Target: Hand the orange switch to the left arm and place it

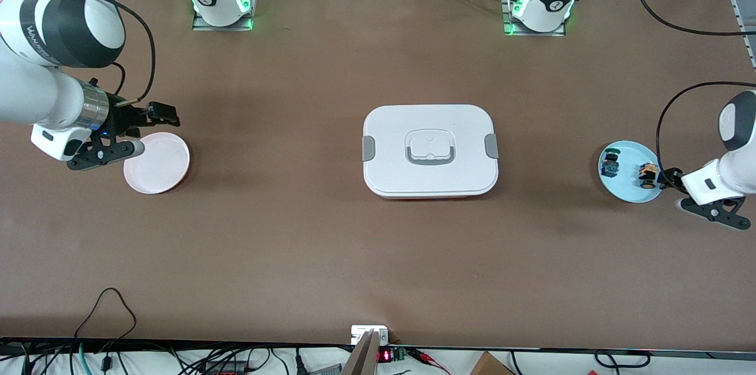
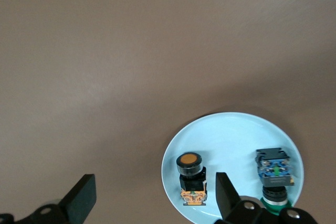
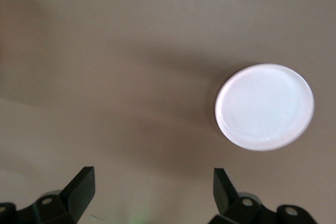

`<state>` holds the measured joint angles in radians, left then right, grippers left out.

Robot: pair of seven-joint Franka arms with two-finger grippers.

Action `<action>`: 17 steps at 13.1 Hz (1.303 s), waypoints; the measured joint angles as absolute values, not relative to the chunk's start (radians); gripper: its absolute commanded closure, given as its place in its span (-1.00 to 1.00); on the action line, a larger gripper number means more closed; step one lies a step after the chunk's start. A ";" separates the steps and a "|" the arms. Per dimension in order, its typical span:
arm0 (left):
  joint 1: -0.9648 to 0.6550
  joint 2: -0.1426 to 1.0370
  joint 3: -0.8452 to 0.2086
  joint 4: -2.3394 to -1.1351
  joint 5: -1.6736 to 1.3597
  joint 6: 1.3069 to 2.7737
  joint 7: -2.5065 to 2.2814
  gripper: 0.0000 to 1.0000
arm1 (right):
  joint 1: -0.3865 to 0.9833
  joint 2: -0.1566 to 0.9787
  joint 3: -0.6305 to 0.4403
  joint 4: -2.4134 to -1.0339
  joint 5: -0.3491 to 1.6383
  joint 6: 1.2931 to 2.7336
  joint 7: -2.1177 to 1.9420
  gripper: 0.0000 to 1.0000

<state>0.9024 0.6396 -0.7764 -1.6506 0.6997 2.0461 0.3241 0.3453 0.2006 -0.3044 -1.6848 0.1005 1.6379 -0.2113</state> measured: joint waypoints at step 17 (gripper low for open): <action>0.147 0.184 -0.061 -1.539 0.005 1.652 0.261 -1.00 | 0.046 0.179 -0.051 -1.427 -0.036 1.493 -0.036 -1.00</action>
